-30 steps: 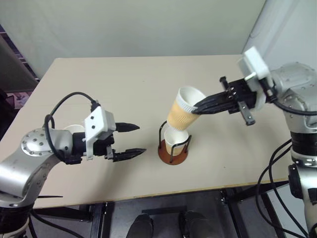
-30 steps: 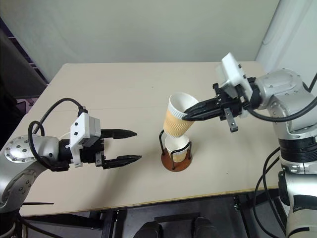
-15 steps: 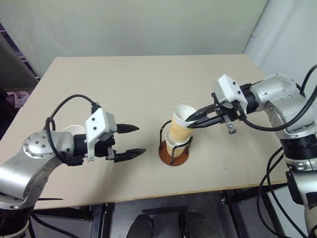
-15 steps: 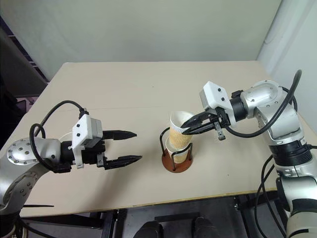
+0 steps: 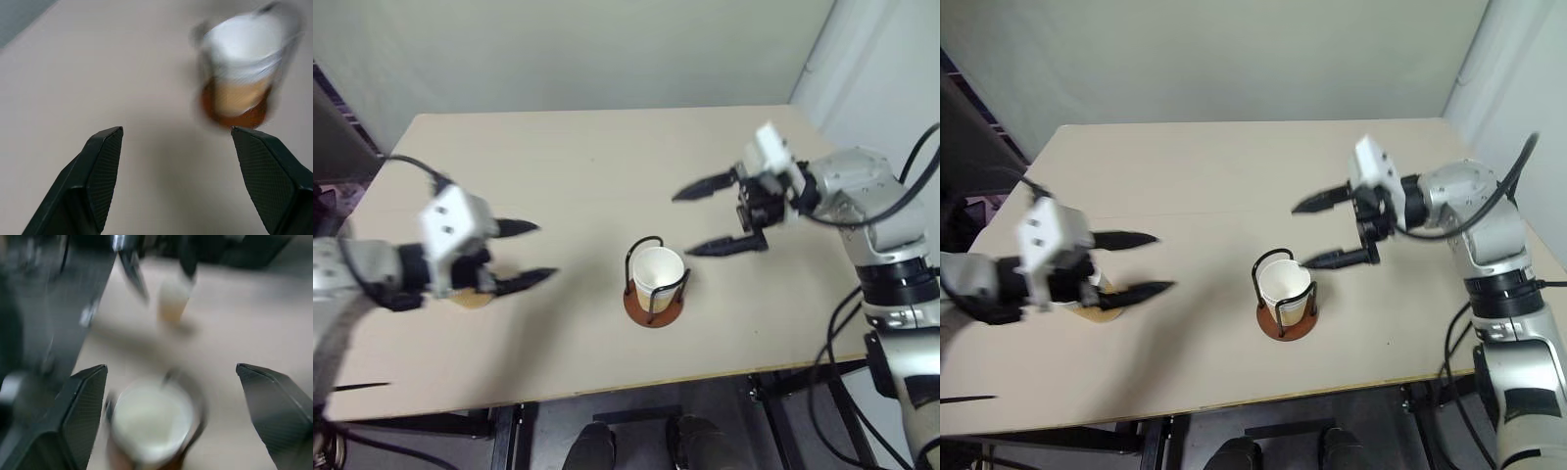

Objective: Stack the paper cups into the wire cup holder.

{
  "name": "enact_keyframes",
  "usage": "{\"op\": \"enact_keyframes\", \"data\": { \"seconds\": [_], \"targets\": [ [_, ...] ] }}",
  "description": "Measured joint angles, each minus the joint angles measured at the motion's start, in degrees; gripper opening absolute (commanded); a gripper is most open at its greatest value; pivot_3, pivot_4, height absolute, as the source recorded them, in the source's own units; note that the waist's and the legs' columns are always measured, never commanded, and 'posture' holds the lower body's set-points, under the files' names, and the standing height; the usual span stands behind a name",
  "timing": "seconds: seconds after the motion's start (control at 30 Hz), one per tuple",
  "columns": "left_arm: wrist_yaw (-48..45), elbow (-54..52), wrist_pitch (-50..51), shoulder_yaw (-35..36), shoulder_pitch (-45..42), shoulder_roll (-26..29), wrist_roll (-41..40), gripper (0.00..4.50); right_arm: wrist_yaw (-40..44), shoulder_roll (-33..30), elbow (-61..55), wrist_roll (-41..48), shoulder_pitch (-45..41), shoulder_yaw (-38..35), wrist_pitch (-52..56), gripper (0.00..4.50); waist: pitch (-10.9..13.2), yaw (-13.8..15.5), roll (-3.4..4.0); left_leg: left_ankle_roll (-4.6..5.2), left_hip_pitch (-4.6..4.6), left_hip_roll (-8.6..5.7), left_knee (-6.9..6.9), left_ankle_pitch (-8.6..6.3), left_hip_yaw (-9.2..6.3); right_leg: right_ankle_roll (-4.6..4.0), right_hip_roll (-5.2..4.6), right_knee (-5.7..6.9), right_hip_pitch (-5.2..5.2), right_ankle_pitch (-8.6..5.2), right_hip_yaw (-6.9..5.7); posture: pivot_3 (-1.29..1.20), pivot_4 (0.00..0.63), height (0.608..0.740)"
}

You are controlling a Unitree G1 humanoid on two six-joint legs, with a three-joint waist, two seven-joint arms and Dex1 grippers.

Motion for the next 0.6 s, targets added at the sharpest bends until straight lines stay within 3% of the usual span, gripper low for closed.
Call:
{"op": "enact_keyframes", "data": {
  "seconds": [0.07, 0.2, 0.6],
  "targets": [
    [-2.0, 1.9, -1.6, 2.1, 4.3, 1.5, 3.9, 3.80, -0.5, 0.4, -1.1, 0.4, 0.3, -0.2, 0.4, 4.46, 0.0, 0.1, 0.01, 0.04, 0.02, 0.02, -0.05, -0.04, -0.03, -0.06, 0.00, 0.01, 0.03, -0.10, -0.01, 0.00, 0.150, 0.740],
    [-0.7, 5.9, -4.3, -0.7, 7.3, 3.9, 12.5, 3.80, -1.3, 2.2, -1.4, -0.4, 1.6, 2.1, -0.3, 4.46, 0.0, 0.6, -0.04, 0.03, -0.15, 0.05, 0.04, -0.11, -0.16, -0.06, -0.03, 0.01, -0.08, -0.09, -0.15, 0.00, 0.150, 0.740],
    [-3.3, 7.5, -6.6, -0.7, 11.6, 5.8, 21.1, 3.80, -1.5, 1.8, -1.3, -2.0, 2.6, 2.4, -0.8, 4.46, 0.0, 0.6, -0.07, 0.01, -0.22, 0.05, 0.02, -0.36, -0.19, 0.11, -0.08, 0.05, -0.20, 0.02, -0.26, 0.00, 0.150, 0.740]
  ]
}}
